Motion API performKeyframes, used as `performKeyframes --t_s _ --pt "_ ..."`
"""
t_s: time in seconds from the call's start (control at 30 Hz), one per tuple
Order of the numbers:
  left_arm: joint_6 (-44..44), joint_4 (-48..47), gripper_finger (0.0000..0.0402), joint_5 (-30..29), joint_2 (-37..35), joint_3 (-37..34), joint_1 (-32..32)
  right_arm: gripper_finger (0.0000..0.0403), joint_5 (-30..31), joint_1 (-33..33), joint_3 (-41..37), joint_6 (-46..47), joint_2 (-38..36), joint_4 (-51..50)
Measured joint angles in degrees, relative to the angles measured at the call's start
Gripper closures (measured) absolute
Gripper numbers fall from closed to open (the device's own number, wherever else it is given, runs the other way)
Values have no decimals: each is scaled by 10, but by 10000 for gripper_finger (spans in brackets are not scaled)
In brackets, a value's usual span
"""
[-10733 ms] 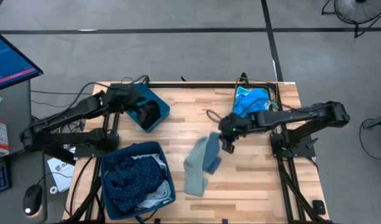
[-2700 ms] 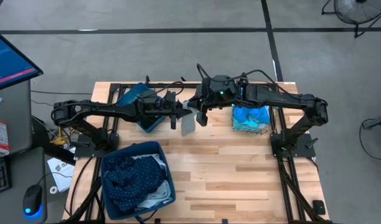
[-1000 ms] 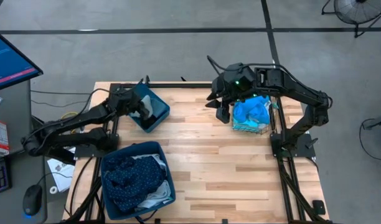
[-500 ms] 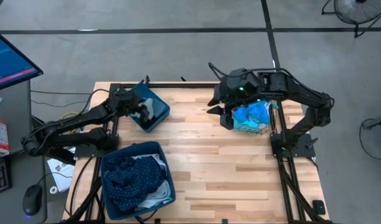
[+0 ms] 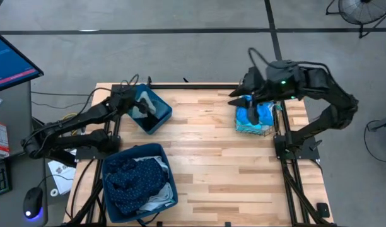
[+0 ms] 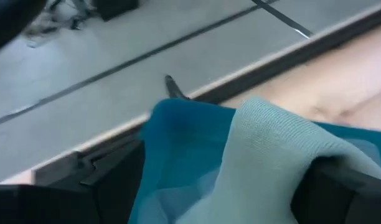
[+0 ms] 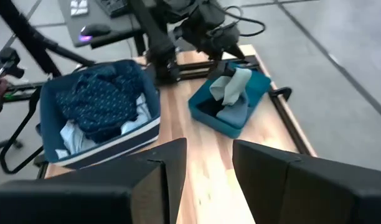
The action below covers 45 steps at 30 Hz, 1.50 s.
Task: Pick & Place Cloths
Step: Put the gray sock into the small blue bin
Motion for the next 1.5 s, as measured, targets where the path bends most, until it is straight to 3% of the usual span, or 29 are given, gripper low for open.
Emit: performKeyframes --t_s 0.2,0.37,0.57,0.97,1.13,1.37,1.5 --pt "2 -11 93 -11 0 5 4 276 15 2 0 8 -30 -2" --pt "-13 -98 100 -8 1 5 4 276 15 2 0 12 -39 -7" --pt "-12 -120 97 18 1 14 4 276 11 6 0 -25 -45 -15" --pt "28 -180 100 68 -3 175 3 276 11 10 0 -51 -108 26" --pt "22 -218 99 70 2 162 5 276 11 10 0 -31 -129 24" --pt "-29 -246 86 170 37 125 6 276 11 10 0 -30 -131 24" --pt "-54 -246 82 188 65 113 6 276 11 10 0 -36 -123 20"
